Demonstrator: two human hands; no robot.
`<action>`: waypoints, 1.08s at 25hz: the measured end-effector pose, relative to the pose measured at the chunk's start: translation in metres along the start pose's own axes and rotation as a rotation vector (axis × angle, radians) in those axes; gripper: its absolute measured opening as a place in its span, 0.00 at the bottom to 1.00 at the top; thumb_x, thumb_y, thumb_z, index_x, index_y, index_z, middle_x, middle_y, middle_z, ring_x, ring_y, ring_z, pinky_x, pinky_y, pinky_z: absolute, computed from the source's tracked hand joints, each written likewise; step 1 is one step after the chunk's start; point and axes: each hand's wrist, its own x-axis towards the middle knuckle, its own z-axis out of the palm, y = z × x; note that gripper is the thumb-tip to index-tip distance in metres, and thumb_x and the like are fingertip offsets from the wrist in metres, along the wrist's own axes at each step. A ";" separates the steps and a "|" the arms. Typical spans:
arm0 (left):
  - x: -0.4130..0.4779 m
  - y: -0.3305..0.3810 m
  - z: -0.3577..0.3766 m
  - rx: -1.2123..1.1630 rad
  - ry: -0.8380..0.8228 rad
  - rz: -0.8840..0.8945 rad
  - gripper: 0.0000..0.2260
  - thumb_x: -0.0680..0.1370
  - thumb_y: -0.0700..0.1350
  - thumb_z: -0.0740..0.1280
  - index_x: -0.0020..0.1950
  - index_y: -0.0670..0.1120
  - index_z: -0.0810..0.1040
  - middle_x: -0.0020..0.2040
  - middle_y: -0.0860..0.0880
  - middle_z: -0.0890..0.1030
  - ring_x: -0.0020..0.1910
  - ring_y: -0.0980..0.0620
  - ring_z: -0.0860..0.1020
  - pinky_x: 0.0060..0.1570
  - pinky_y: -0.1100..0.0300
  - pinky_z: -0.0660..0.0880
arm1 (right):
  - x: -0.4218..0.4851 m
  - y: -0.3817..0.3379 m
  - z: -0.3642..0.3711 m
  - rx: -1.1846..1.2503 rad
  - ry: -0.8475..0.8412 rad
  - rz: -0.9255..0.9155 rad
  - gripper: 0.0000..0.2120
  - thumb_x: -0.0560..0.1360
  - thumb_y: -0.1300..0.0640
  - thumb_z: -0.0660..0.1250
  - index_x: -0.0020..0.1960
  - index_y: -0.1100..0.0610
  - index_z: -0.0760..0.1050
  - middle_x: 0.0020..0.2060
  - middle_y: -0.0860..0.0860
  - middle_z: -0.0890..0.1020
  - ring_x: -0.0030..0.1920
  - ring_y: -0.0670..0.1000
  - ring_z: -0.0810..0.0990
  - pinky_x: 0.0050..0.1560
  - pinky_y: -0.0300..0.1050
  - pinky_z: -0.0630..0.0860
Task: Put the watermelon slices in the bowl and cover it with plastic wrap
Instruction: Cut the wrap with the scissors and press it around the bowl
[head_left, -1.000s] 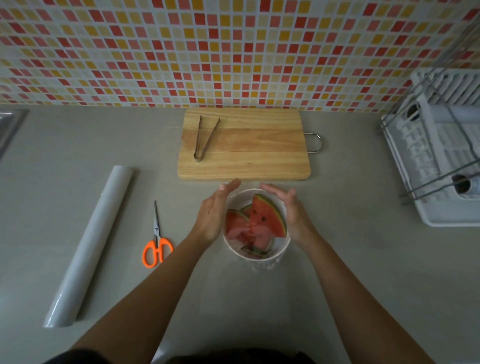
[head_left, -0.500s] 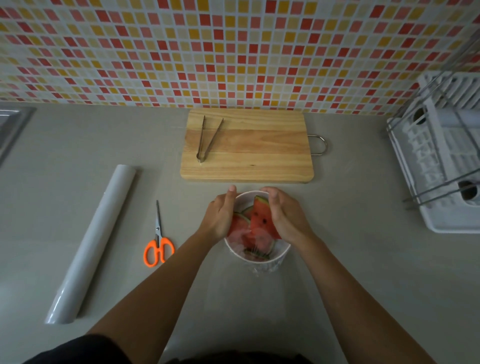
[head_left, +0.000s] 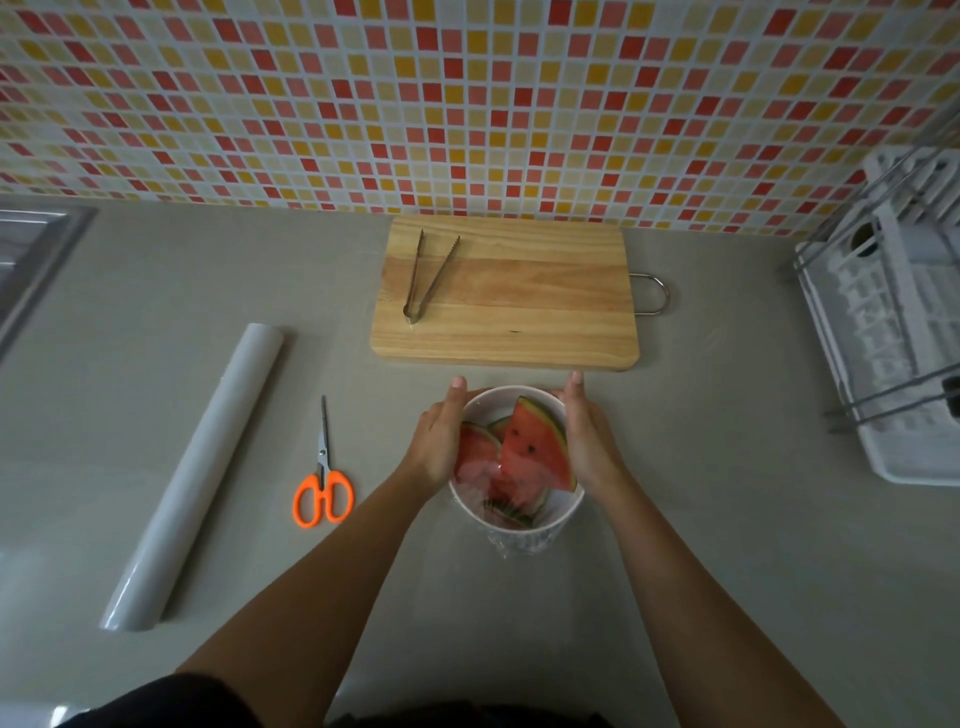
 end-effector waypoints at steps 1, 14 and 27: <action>0.001 0.000 0.001 0.000 0.015 -0.041 0.30 0.81 0.61 0.43 0.59 0.48 0.81 0.53 0.43 0.83 0.55 0.47 0.80 0.61 0.46 0.74 | 0.000 0.000 -0.001 -0.023 0.009 0.006 0.36 0.65 0.23 0.38 0.40 0.38 0.80 0.42 0.49 0.84 0.45 0.48 0.82 0.53 0.50 0.78; 0.001 0.016 0.015 0.294 0.221 -0.184 0.38 0.71 0.73 0.38 0.33 0.46 0.75 0.35 0.47 0.76 0.37 0.53 0.74 0.45 0.54 0.68 | 0.002 0.010 0.000 0.109 0.062 0.087 0.52 0.57 0.17 0.37 0.47 0.54 0.81 0.46 0.57 0.84 0.50 0.56 0.82 0.58 0.58 0.75; -0.010 0.010 0.011 0.376 0.272 0.028 0.36 0.68 0.74 0.40 0.24 0.44 0.65 0.25 0.48 0.72 0.28 0.53 0.73 0.31 0.61 0.65 | 0.005 -0.003 -0.004 -0.014 -0.113 0.145 0.57 0.52 0.15 0.35 0.44 0.58 0.81 0.44 0.58 0.84 0.49 0.56 0.82 0.60 0.57 0.74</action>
